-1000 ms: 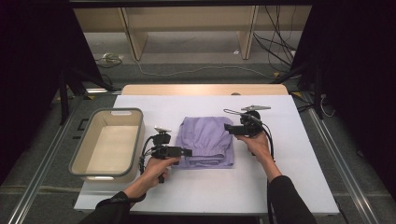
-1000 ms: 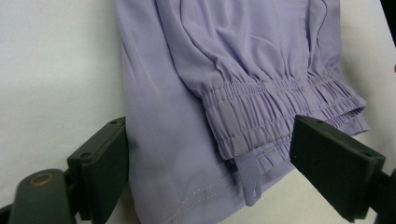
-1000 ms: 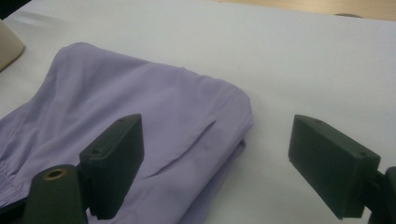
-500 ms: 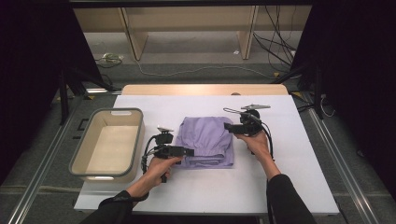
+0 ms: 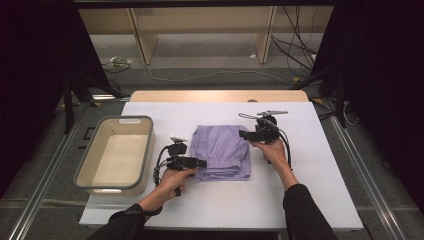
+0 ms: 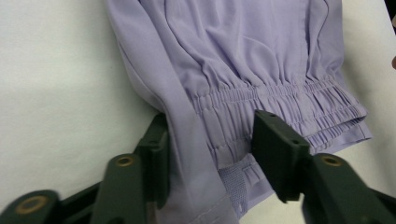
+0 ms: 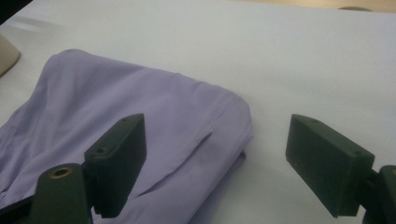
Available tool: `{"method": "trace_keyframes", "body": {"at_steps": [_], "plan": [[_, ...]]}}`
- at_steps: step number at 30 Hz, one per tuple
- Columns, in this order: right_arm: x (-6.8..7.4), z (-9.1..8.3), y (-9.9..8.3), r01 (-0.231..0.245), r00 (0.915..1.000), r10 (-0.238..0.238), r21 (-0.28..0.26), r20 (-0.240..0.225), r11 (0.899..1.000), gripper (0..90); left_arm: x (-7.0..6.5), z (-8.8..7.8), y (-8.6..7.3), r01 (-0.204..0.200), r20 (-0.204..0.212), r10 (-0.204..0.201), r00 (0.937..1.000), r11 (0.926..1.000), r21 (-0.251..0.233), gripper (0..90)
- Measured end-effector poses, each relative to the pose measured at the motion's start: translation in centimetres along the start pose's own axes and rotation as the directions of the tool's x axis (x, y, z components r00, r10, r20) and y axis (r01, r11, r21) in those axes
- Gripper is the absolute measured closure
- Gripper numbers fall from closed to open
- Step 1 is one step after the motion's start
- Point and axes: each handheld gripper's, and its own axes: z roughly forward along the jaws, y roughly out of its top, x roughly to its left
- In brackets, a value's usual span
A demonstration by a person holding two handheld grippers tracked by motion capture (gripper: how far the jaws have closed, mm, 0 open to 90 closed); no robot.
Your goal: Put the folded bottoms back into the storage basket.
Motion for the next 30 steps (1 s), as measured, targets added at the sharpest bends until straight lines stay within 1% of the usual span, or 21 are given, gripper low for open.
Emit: {"method": "trace_keyframes", "body": {"at_steps": [1, 2, 3, 5, 8, 10, 15, 18, 21, 24, 25, 27, 28, 29, 30], "plan": [[0.0, 0.0, 0.0, 0.000, 1.0000, 0.000, 0.000, 0.000, 1.000, 21.3, 0.0, 0.0, 0.0, 0.000, 0.000, 0.000, 1.0000, 1.0000, 0.000, 55.0], [-0.1, 0.1, 0.0, -0.005, 1.0000, 0.005, 0.003, -0.003, 1.000, 21.4, 0.0, 0.1, 0.0, 0.001, 0.003, -0.001, 1.0000, 1.0000, 0.000, 55.0], [-0.2, 0.4, 0.1, -0.019, 0.9998, 0.019, 0.014, -0.005, 1.000, 21.5, 0.0, 0.1, -0.1, 0.001, 0.008, -0.001, 1.0000, 1.0000, 0.002, 59.8], [-0.3, 0.6, 0.1, -0.023, 0.9997, 0.023, 0.018, -0.008, 1.000, 21.6, 0.0, 0.1, -0.1, 0.001, 0.007, -0.001, 1.0000, 1.0000, -0.002, 64.7], [-0.4, 1.4, 0.1, -0.043, 0.9990, 0.043, 0.046, -0.014, 0.998, 21.9, 0.1, 0.0, -0.1, 0.008, 0.021, -0.008, 0.9998, 1.0000, -0.003, 69.0], [-0.4, 1.8, 0.1, -0.049, 0.9985, 0.050, 0.055, -0.021, 0.997, 22.1, 0.1, -0.1, 0.0, 0.002, 0.021, -0.002, 0.9998, 1.0000, 0.000, 71.6], [-0.4, 2.5, 0.1, -0.057, 0.9980, 0.059, 0.077, -0.025, 0.995, 22.9, 0.1, -0.2, -0.1, -0.003, 0.029, 0.004, 0.9996, 1.0000, -0.004, 74.1], [-0.4, 3.2, 0.3, -0.066, 0.9974, 0.069, 0.095, -0.023, 0.993, 24.3, 0.2, -0.3, -0.2, 0.003, 0.038, -0.002, 0.9993, 0.9999, -0.014, 74.8], [-0.4, 3.7, 0.5, -0.069, 0.9972, 0.072, 0.108, -0.019, 0.992, 25.5, 0.3, -0.4, -0.3, 0.002, 0.044, -0.001, 0.9990, 0.9999, -0.010, 75.0], [-0.4, 4.0, 0.5, -0.074, 0.9969, 0.076, 0.111, -0.020, 0.991, 26.2, 0.3, -0.5, -0.4, 0.001, 0.050, -0.001, 0.9988, 1.0000, -0.009, 75.4], [-0.5, 4.3, 0.5, -0.084, 0.9961, 0.087, 0.117, -0.018, 0.990, 26.5, 0.2, -0.6, -0.5, -0.005, 0.054, 0.005, 0.9985, 1.0000, -0.006, 75.5], [-0.5, 4.4, 0.5, -0.082, 0.9962, 0.085, 0.113, -0.019, 0.990, 26.6, 0.3, -0.7, -0.6, -0.005, 0.058, 0.006, 0.9983, 1.0000, -0.007, 75.7], [-0.5, 4.4, 0.5, -0.085, 0.9959, 0.088, 0.110, -0.021, 0.990, 27.3, 0.3, -0.7, -0.7, -0.009, 0.060, 0.010, 0.9982, 0.9999, -0.006, 75.8], [-0.4, 4.5, 0.6, -0.092, 0.9949, 0.096, 0.109, -0.033, 0.990, 29.2, 0.3, -0.8, -0.8, -0.014, 0.062, 0.014, 0.9980, 0.9999, -0.002, 76.1], [-0.4, 4.5, 0.6, -0.089, 0.9952, 0.093, 0.107, -0.032, 0.990, 31.2, 0.4, -1.0, -0.9, -0.015, 0.067, 0.015, 0.9977, 0.9999, 0.001, 76.1]]}}
